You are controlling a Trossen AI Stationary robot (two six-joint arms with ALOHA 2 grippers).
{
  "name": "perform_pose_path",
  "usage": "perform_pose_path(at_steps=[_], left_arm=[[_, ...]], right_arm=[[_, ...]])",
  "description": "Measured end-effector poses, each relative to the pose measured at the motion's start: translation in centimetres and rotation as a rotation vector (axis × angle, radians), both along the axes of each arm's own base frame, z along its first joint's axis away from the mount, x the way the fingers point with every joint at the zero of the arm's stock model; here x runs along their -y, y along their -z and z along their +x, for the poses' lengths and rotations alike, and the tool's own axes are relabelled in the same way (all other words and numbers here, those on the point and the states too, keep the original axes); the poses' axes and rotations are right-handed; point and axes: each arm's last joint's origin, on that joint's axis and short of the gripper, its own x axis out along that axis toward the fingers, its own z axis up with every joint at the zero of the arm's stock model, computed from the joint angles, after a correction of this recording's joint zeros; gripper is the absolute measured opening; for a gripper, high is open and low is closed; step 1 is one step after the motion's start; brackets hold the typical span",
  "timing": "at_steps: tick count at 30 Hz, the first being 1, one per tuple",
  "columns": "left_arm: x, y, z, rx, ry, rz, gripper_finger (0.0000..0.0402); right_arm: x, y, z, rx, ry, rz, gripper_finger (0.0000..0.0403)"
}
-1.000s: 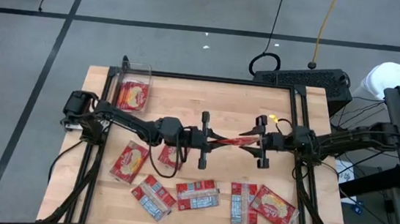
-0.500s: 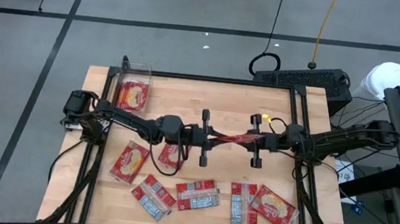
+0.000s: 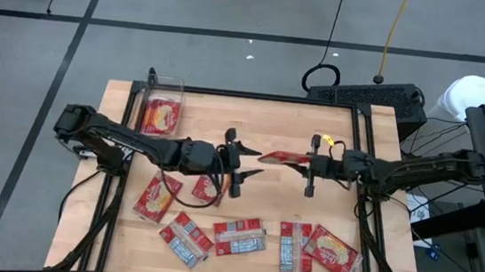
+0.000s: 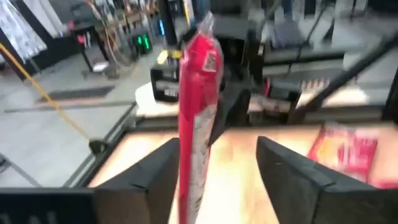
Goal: Sort popcorn bags into baskets
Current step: Put the red popcorn bag into the transparent bin
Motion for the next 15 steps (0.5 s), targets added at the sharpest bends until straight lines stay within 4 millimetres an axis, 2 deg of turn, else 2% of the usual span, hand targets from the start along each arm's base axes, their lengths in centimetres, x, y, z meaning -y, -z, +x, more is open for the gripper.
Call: perform_pose_path(at_steps=[3,8,15], left_arm=[[-0.1,0.8,0.1,-0.048,-0.006,0.017,0.0245],[-0.9,2.2,0.9,-0.095,-0.040,-0.022,0.0267],[-1.5,3.9,2.0,-0.108,-0.058,-0.033,0.0247]], right_arm=[[-0.1,0.1,0.6,-0.078,0.027,-0.001,0.0014],[-0.4,0.1,1.2,-0.087,0.008,-0.003,0.0014],[-0.6,0.1,1.6,-0.060,-0.001,-0.007,0.0014]])
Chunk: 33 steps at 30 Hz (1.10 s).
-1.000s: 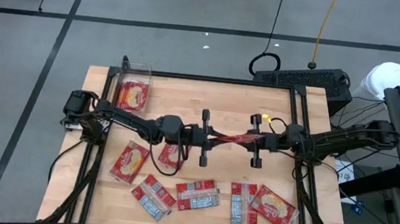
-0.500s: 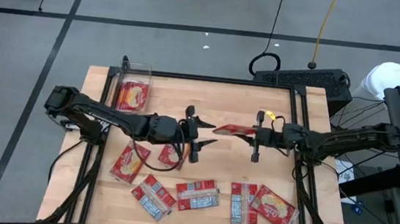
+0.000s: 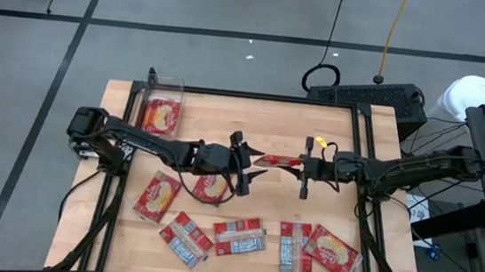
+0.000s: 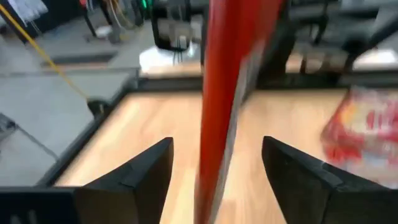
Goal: Sort popcorn bags into baskets
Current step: Put the red popcorn bag into the transparent bin
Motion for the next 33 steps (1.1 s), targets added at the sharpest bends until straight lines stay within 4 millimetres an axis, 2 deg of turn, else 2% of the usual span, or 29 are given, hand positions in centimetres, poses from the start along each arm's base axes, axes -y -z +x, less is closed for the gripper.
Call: perform_pose_path(at_steps=[7,17,21,26,33], left_arm=[[0.4,0.1,0.7,0.045,0.039,0.083,0.0175],[0.4,0.1,0.6,0.011,0.076,0.204,0.0024],[0.3,0.0,0.7,0.002,0.097,0.279,0.0024],[0.3,-0.1,0.7,-0.047,0.126,0.502,0.0052],[-0.2,-0.7,-0.4,-0.193,0.180,0.750,0.0020]], right_arm=[[0.0,0.3,0.1,-0.021,-0.002,-0.020,0.0013],[0.0,0.2,0.1,-0.019,-0.006,-0.047,0.0013],[0.1,0.2,0.1,-0.015,0.005,-0.051,0.0019],[0.1,-0.2,-0.1,0.010,0.023,-0.050,0.0070],[0.4,-0.5,-0.9,-0.010,0.081,-0.063,0.0148]])
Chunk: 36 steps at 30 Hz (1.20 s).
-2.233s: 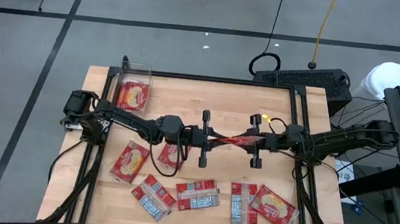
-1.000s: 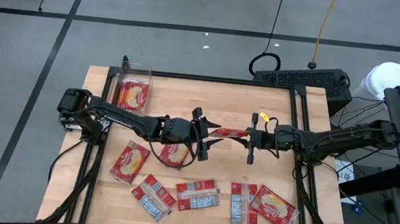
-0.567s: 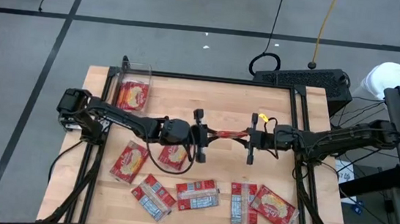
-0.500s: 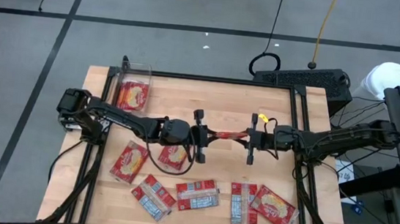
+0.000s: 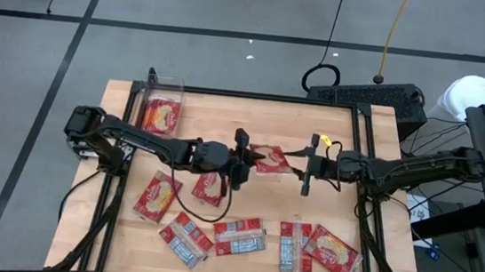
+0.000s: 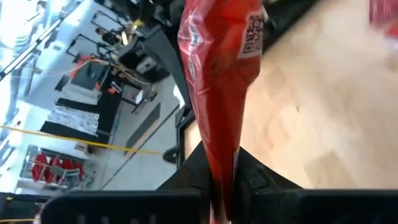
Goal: Sort popcorn bags into baskets
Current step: Put the red popcorn bag into the transparent bin
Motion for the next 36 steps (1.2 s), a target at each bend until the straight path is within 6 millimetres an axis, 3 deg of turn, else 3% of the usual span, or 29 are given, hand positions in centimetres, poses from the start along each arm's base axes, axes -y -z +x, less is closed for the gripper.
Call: perform_pose_path(at_steps=[10,19,25,36], left_arm=[[-2.1,-2.6,-4.9,-0.295,0.025,0.215,0.0033],[-3.3,-4.6,-11.3,-0.578,0.070,0.356,0.0021],[-4.7,-5.1,-15.4,-0.809,0.114,0.471,0.0046],[-7.5,-4.9,-19.3,-1.142,0.154,0.596,0.0022]], right_arm=[[0.1,0.7,-0.8,-0.101,0.029,0.040,0.0172],[0.2,2.1,-1.2,-0.125,0.032,0.037,0.0169],[0.5,2.8,-1.6,-0.037,0.045,0.045,0.0169],[0.6,3.1,-1.7,-0.016,0.069,0.026,0.0169]])
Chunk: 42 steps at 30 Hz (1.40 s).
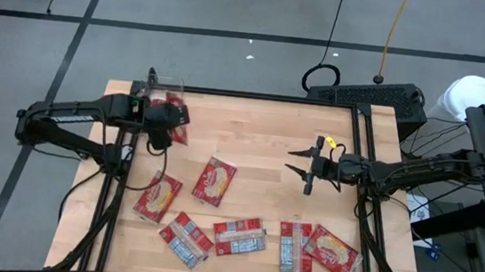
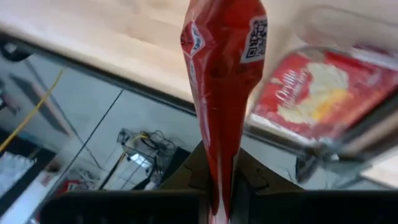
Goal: Sort popcorn bags into baskets
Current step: Put the red popcorn bag into the transparent bin
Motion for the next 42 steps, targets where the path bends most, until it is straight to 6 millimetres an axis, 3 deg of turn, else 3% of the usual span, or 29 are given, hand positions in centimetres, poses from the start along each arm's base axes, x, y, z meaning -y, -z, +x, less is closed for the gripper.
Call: perform_pose_path(at_steps=[18,29,42], left_arm=[[-5.5,0.1,-2.4,-0.254,0.020,0.088,0.0031],[-7.4,6.7,-2.5,-0.346,0.073,0.111,0.0035],[-7.1,9.3,-2.9,-0.354,0.055,0.089,0.0037]], right_arm=[[0.1,0.2,-0.1,-0.021,0.052,-0.013,0.0169],[0.1,0.2,-0.1,-0.029,0.046,-0.044,0.0169],[0.1,0.4,-0.1,-0.053,0.042,-0.060,0.0169]])
